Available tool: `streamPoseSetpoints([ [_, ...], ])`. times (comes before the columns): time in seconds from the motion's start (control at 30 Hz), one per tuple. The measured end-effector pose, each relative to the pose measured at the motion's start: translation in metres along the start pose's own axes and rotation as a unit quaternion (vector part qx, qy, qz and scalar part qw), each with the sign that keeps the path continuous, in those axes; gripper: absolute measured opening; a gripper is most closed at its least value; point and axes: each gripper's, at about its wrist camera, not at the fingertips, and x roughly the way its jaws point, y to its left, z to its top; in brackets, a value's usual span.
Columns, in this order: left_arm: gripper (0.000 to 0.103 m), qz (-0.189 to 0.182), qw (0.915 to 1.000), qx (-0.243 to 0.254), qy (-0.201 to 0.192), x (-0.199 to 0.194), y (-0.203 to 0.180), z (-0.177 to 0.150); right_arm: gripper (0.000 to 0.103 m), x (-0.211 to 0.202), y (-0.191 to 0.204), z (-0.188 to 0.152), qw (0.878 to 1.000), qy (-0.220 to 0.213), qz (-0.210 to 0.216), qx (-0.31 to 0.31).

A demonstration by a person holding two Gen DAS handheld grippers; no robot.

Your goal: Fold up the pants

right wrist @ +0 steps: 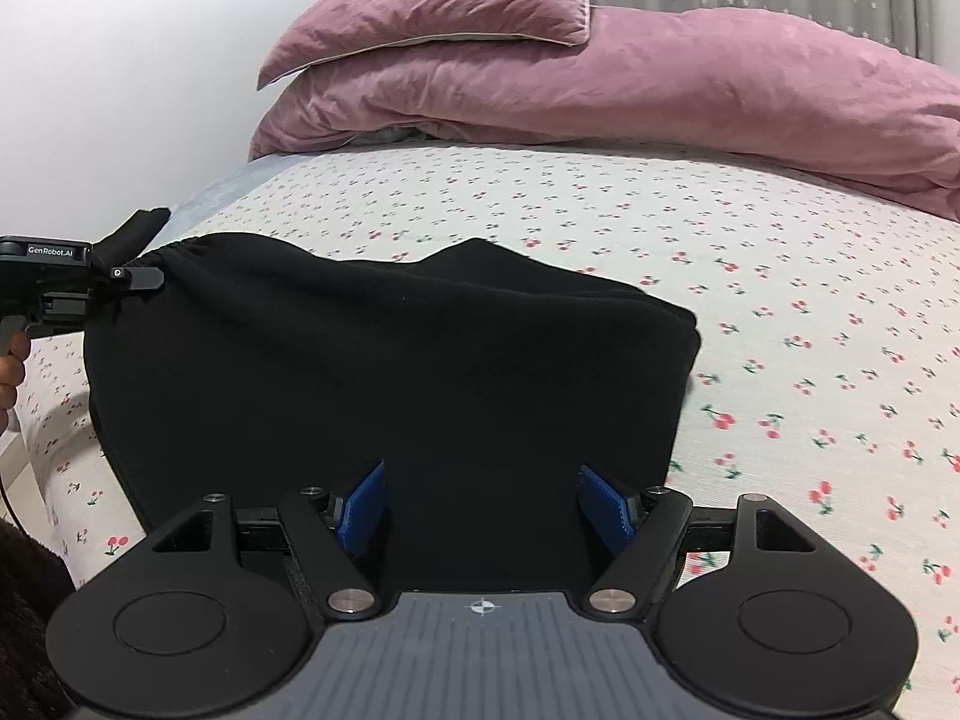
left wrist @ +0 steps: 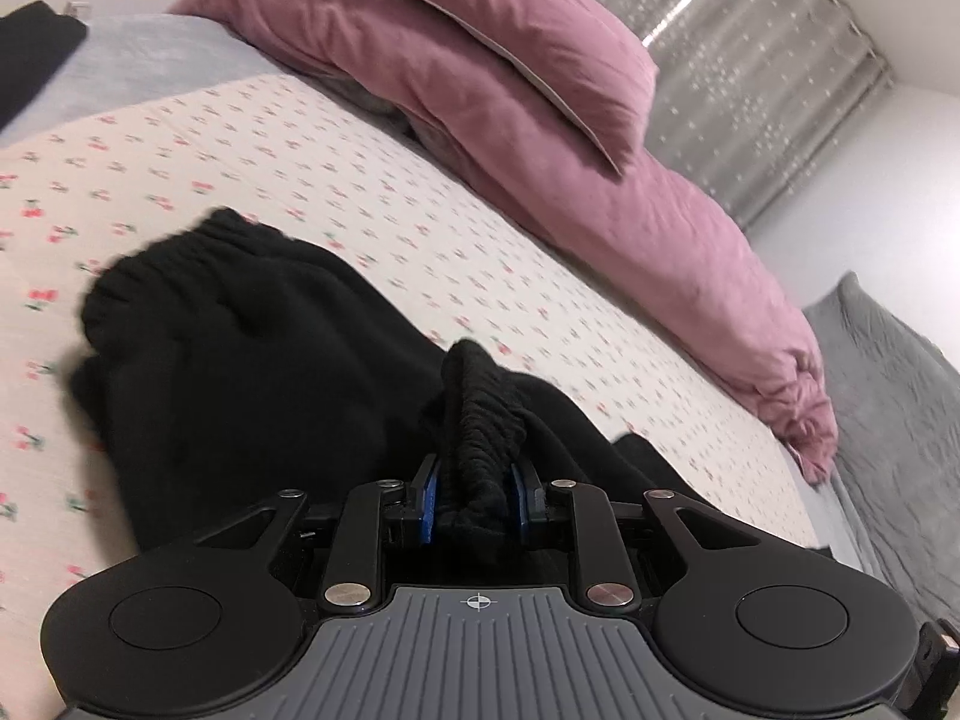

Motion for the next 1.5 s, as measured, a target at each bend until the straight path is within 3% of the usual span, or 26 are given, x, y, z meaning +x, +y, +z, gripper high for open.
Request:
streamPoseSetpoints([
  [0.17, 0.019, 0.034, 0.999, 0.021, -0.019, -0.008, 0.007, 0.001, 0.073, 0.004, 0.008, 0.0, 1.0, -0.004, 0.003, -0.015],
  [0.3, 0.021, 0.089, 0.9943, 0.058, 0.004, 0.002, 0.004, -0.002, 0.077, 0.005, 0.014, -0.003, 0.999, -0.003, 0.0, -0.034],
  [0.37, 0.029, 0.097, 0.99, 0.1, 0.023, 0.006, 0.001, -0.004, 0.078, 0.004, 0.016, -0.005, 0.999, -0.001, -0.007, -0.044],
  [0.4, 0.043, 0.088, 0.9896, 0.107, 0.04, 0.009, -0.001, -0.005, 0.078, 0.004, 0.016, -0.005, 0.999, -0.001, -0.007, -0.047],
  [0.43, 0.051, 0.073, 0.9907, 0.101, 0.054, 0.011, 0.001, -0.006, 0.078, 0.004, 0.016, -0.005, 0.999, -0.001, -0.007, -0.048],
  [0.47, 0.066, 0.051, 0.9932, 0.085, 0.061, 0.012, 0.004, -0.006, 0.078, 0.003, 0.015, -0.005, 0.999, -0.002, -0.006, -0.047],
  [0.53, 0.072, 0.027, 0.9952, 0.068, 0.065, 0.013, 0.007, -0.005, 0.078, 0.002, 0.014, -0.005, 0.999, -0.003, -0.006, -0.044],
  [0.63, 0.066, 0.032, 0.9953, 0.061, 0.068, 0.018, 0.008, -0.007, 0.078, 0.0, 0.013, -0.006, 0.999, -0.004, -0.006, -0.043],
  [0.67, 0.057, 0.037, 0.9955, 0.058, 0.065, 0.019, 0.008, -0.007, 0.078, 0.0, 0.013, -0.007, 0.999, -0.004, -0.007, -0.043],
  [0.7, 0.033, 0.046, 0.9952, 0.06, 0.062, 0.019, 0.006, -0.009, 0.078, -0.001, 0.014, -0.007, 0.999, -0.005, -0.008, -0.044],
  [0.73, 0.03, 0.056, 0.9946, 0.064, 0.059, 0.02, 0.004, -0.011, 0.078, -0.001, 0.014, -0.008, 0.999, -0.005, -0.009, -0.044],
  [0.8, 0.014, 0.063, 0.9939, 0.083, 0.036, 0.011, -0.005, -0.019, 0.078, -0.002, 0.014, -0.007, 0.999, -0.006, -0.008, -0.043],
  [0.9, 0.012, 0.064, 0.987, 0.146, -0.018, -0.001, -0.029, -0.024, 0.078, -0.004, 0.013, -0.007, 0.999, -0.011, -0.014, -0.036],
  [1.03, 0.013, 0.059, 0.9837, 0.163, -0.047, -0.014, -0.037, -0.022, 0.078, -0.006, 0.009, -0.007, 0.999, -0.017, -0.015, -0.023],
  [1.13, 0.021, 0.11, 0.9791, 0.171, -0.012, 0.001, -0.029, -0.02, 0.079, -0.005, 0.009, -0.009, 0.999, -0.016, -0.016, -0.025],
  [1.2, 0.043, 0.139, 0.9775, 0.158, 0.01, 0.01, -0.024, -0.017, 0.079, -0.006, 0.01, -0.009, 0.999, -0.015, -0.02, -0.031],
  [1.27, 0.054, 0.14, 0.9774, 0.158, -0.014, 0.0, -0.026, -0.015, 0.079, -0.009, 0.01, -0.008, 0.999, -0.022, -0.025, -0.034],
  [1.37, 0.066, 0.159, 0.9632, 0.2, -0.082, -0.019, -0.039, -0.015, 0.079, -0.014, 0.009, -0.001, 0.998, -0.046, -0.03, -0.036],
  [1.43, 0.068, 0.154, 0.9567, 0.221, -0.109, -0.024, -0.049, -0.014, 0.078, -0.011, 0.005, 0.008, 0.997, -0.059, -0.034, -0.03],
  [1.5, 0.068, 0.122, 0.959, 0.233, -0.105, -0.018, -0.062, -0.011, 0.074, -0.003, 0.004, 0.017, 0.997, -0.068, -0.041, -0.021],
])
